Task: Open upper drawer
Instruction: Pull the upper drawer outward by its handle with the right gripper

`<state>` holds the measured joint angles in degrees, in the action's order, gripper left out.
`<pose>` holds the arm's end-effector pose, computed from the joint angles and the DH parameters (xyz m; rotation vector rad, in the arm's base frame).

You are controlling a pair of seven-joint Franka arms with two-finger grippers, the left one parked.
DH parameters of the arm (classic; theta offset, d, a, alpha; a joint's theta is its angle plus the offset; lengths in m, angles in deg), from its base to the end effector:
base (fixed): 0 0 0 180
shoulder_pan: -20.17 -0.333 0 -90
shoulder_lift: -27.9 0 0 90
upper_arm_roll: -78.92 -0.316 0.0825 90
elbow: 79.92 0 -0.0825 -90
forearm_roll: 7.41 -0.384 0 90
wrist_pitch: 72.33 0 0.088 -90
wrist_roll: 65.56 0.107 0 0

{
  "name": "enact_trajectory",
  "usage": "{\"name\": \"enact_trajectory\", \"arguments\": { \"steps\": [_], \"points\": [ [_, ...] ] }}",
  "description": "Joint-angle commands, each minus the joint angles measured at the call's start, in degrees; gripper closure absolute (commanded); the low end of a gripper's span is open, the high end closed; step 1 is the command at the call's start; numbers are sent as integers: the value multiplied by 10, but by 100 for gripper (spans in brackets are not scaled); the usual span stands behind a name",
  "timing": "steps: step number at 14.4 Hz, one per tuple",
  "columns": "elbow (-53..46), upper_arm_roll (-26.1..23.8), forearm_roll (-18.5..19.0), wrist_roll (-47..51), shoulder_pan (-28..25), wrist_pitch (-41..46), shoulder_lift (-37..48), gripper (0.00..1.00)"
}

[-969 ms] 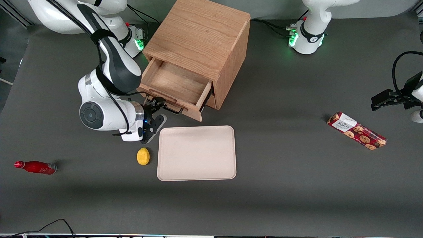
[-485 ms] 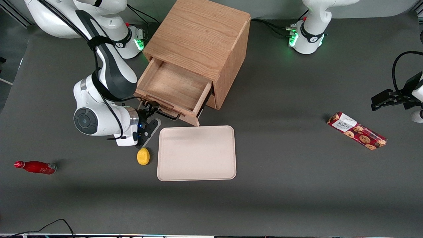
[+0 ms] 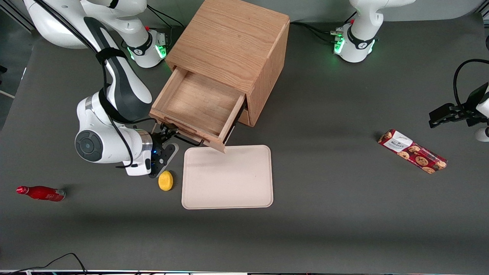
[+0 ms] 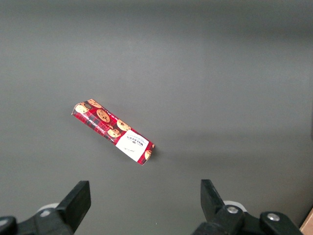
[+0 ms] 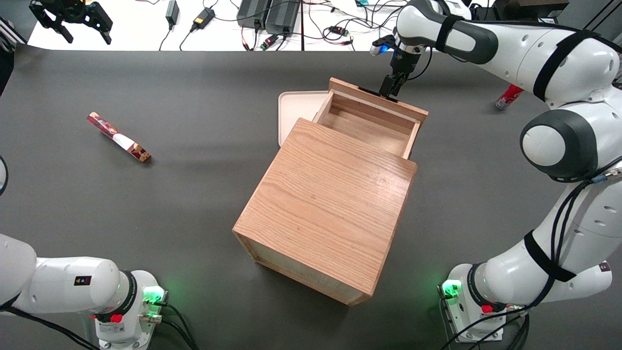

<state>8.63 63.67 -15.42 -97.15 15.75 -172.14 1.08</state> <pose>0.6196 0.2109 0.3725 -2.5950 -1.1600 0.3275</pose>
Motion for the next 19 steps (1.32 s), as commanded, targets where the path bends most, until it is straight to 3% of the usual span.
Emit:
{"name": "enact_trajectory", "arguments": {
  "steps": [1,19],
  "points": [
    [-24,3,23,-17,-1,14,-14,0],
    [-111,56,40,-88,-1,23,-55,0]
  ]
}}
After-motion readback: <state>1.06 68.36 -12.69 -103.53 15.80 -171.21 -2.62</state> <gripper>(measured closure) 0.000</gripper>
